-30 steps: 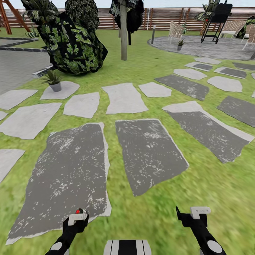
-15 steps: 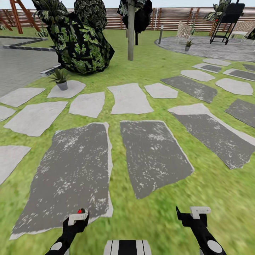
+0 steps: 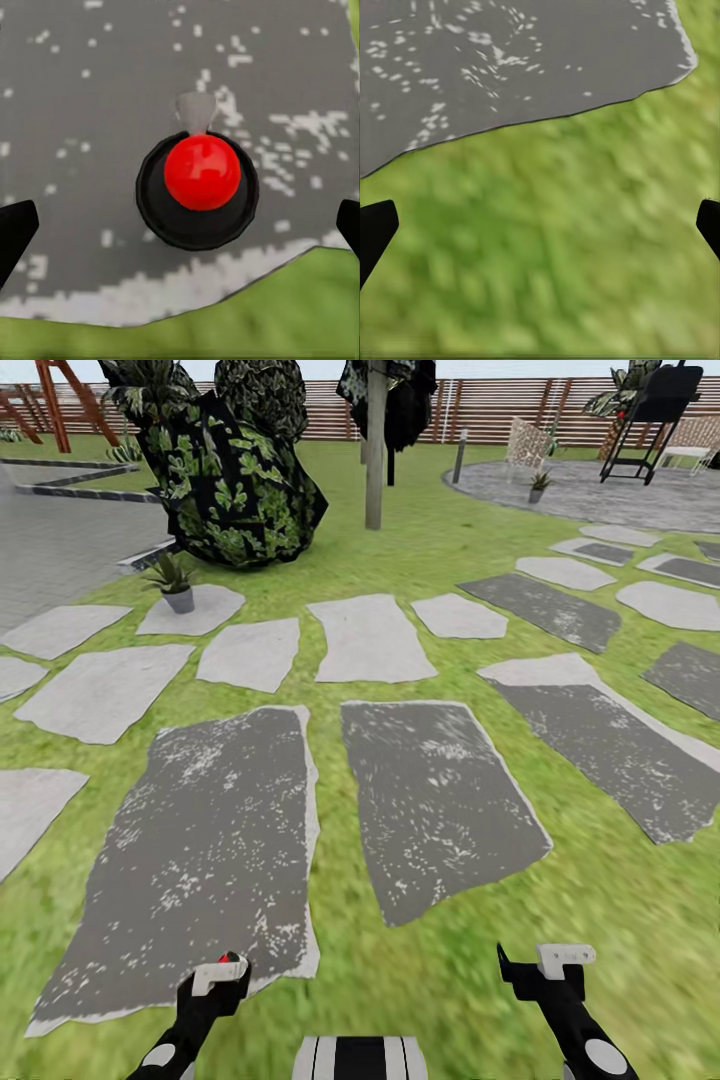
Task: Pick up the pesticide atomizer in the garden and spray insectifuge to fully cover both potted plants in the garden.
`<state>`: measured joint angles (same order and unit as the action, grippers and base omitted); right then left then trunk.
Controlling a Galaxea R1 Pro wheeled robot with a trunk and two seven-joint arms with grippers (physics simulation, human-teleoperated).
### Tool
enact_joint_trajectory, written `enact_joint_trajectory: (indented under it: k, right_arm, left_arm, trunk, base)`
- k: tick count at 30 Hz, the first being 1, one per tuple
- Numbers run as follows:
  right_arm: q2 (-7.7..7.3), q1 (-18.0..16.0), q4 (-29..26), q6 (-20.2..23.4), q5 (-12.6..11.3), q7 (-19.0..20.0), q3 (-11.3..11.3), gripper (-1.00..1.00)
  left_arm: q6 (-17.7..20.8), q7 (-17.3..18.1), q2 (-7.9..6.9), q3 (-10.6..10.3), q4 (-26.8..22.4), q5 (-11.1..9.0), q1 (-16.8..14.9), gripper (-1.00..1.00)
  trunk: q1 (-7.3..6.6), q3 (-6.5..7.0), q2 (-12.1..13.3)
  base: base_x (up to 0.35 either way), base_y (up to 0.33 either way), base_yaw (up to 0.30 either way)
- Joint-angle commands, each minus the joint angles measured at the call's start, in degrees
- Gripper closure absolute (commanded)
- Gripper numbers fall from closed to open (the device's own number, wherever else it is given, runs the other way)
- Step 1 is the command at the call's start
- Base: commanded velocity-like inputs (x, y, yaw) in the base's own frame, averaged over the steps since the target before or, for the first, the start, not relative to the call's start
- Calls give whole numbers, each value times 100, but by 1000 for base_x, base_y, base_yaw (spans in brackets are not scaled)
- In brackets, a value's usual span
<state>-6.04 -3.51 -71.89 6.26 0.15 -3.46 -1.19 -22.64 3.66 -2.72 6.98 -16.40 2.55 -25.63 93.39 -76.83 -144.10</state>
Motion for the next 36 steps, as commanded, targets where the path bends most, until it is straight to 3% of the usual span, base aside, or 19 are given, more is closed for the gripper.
enact_joint_trajectory:
  k: [1,8,36]
  right_arm:
    - [-2,-1,-9,34,2,-23,9,-100]
    - [-2,-1,-9,34,2,-23,13,-100]
    - [-2,-1,-9,34,2,-23,11,-100]
  left_arm:
    - [-19,38,2,48,5,26,-3,-100]
    - [-29,38,9,49,6,27,-3,-100]
    - [-48,38,17,49,12,18,0,-100]
  trunk:
    - [1,-27,-3]
    - [19,-182,-12]
    - [19,-182,-12]
  base:
    - [0,0,0]
    - [0,0,0]
    - [21,0,0]
